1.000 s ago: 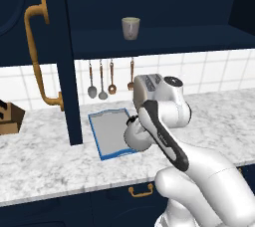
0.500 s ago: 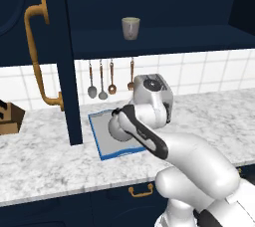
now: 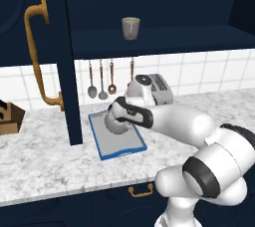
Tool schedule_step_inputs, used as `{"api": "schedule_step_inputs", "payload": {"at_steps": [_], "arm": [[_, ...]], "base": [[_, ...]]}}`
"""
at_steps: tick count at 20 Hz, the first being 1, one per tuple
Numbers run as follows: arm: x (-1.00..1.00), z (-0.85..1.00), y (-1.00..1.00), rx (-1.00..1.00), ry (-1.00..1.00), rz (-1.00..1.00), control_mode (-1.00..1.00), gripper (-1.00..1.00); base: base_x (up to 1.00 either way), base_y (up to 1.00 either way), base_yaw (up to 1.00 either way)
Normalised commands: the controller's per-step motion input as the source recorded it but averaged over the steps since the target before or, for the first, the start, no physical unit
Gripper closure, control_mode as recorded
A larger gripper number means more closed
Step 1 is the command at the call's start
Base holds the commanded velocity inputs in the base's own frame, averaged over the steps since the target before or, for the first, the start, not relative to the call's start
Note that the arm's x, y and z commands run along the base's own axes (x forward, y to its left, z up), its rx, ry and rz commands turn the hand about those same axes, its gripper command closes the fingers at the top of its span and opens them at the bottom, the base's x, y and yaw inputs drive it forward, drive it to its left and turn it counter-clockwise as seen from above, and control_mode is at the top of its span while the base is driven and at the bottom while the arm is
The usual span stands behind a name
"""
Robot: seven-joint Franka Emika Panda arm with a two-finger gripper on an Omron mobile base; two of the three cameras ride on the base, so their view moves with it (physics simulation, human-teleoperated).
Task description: Pick the kettle from the counter and place it on the tray. Then pick the mug from the cabinet and place it on the tray. Then close the cabinet doors.
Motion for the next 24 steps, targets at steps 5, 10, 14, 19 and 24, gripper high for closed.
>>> {"api": "schedule_step_inputs", "payload": {"at_steps": [5,10,14,19,24], "arm": [[0.57,-0.16,0.11,0.0,0.04,0.0,-1.0,1.0],[0.44,-0.27,0.14,0.0,0.01,0.0,-1.0,1.0],[0.34,-0.31,0.14,0.0,0.0,0.0,-1.0,1.0],[0.09,-0.33,0.03,0.0,0.0,-0.01,-1.0,1.0],[-0.01,-0.3,0.05,-0.02,0.0,-0.06,-1.0,-1.0]], "base": [[0.0,0.0,0.0],[0.0,0.0,0.0],[0.0,0.0,0.0],[0.0,0.0,0.0],[0.0,0.0,0.0]]}}
